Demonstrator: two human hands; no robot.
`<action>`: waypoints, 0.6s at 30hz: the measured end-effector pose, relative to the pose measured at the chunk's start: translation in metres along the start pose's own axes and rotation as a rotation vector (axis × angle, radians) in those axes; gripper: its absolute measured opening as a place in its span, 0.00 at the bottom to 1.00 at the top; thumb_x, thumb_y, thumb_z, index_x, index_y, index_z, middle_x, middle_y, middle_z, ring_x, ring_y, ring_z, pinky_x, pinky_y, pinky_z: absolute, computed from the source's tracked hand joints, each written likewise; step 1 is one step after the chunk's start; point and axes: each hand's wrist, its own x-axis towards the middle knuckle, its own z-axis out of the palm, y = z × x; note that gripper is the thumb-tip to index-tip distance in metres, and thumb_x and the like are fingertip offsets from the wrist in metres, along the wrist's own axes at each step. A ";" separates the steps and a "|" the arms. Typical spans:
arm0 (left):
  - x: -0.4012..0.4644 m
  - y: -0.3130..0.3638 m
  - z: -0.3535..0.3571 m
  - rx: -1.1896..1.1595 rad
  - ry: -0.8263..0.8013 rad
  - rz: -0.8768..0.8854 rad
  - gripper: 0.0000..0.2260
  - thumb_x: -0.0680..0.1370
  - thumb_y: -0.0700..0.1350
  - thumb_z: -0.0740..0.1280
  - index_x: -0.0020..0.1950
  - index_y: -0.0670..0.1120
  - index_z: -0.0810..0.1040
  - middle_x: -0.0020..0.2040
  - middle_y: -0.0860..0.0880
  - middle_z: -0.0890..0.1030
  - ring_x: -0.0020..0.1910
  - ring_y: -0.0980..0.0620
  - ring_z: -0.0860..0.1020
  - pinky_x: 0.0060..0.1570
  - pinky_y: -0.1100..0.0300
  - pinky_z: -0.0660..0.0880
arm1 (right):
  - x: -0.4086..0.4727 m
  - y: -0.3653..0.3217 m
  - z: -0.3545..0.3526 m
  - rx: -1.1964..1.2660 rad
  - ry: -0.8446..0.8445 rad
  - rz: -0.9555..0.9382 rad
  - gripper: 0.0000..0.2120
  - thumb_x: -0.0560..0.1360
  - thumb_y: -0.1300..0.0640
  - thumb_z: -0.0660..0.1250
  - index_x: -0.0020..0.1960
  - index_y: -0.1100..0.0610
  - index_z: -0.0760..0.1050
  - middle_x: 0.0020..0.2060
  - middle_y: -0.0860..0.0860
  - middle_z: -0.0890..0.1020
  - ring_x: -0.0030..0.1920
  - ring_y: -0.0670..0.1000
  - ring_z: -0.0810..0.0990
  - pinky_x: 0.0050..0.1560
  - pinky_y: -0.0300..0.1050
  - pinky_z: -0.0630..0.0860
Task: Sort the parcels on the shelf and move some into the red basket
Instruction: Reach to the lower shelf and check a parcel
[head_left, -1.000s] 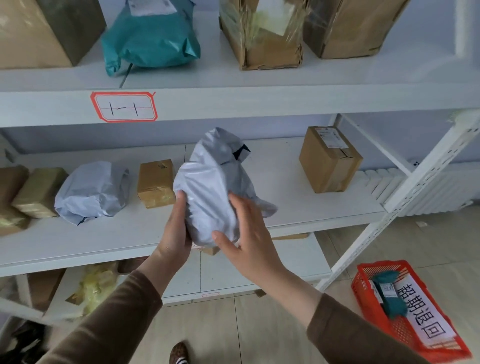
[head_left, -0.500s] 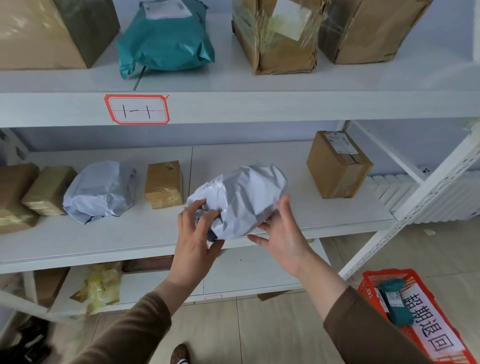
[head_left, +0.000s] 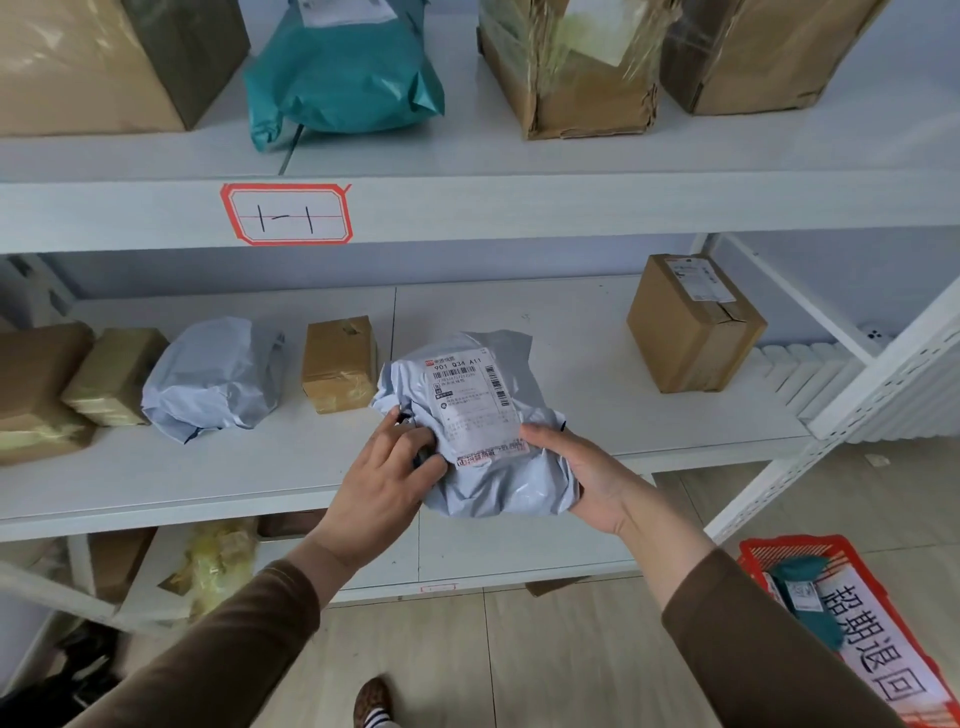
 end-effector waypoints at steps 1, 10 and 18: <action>-0.001 0.000 0.002 -0.036 -0.032 -0.052 0.21 0.71 0.35 0.76 0.62 0.45 0.77 0.63 0.42 0.72 0.65 0.39 0.72 0.76 0.37 0.66 | 0.005 0.003 0.000 0.004 0.039 -0.023 0.40 0.65 0.51 0.81 0.73 0.56 0.71 0.61 0.56 0.86 0.57 0.55 0.86 0.52 0.50 0.84; 0.036 0.027 0.001 -1.421 -0.046 -1.216 0.17 0.87 0.55 0.58 0.75 0.55 0.69 0.70 0.56 0.76 0.68 0.61 0.74 0.71 0.53 0.67 | 0.052 0.024 0.002 -0.165 0.309 -0.123 0.23 0.67 0.51 0.74 0.60 0.50 0.75 0.59 0.54 0.85 0.60 0.55 0.84 0.62 0.54 0.77; 0.099 -0.029 0.053 -1.379 0.023 -1.402 0.19 0.84 0.38 0.66 0.73 0.50 0.69 0.67 0.48 0.78 0.62 0.47 0.79 0.49 0.62 0.75 | 0.133 -0.001 -0.002 -0.295 0.473 -0.157 0.08 0.77 0.63 0.70 0.53 0.51 0.80 0.47 0.50 0.85 0.47 0.52 0.84 0.46 0.43 0.77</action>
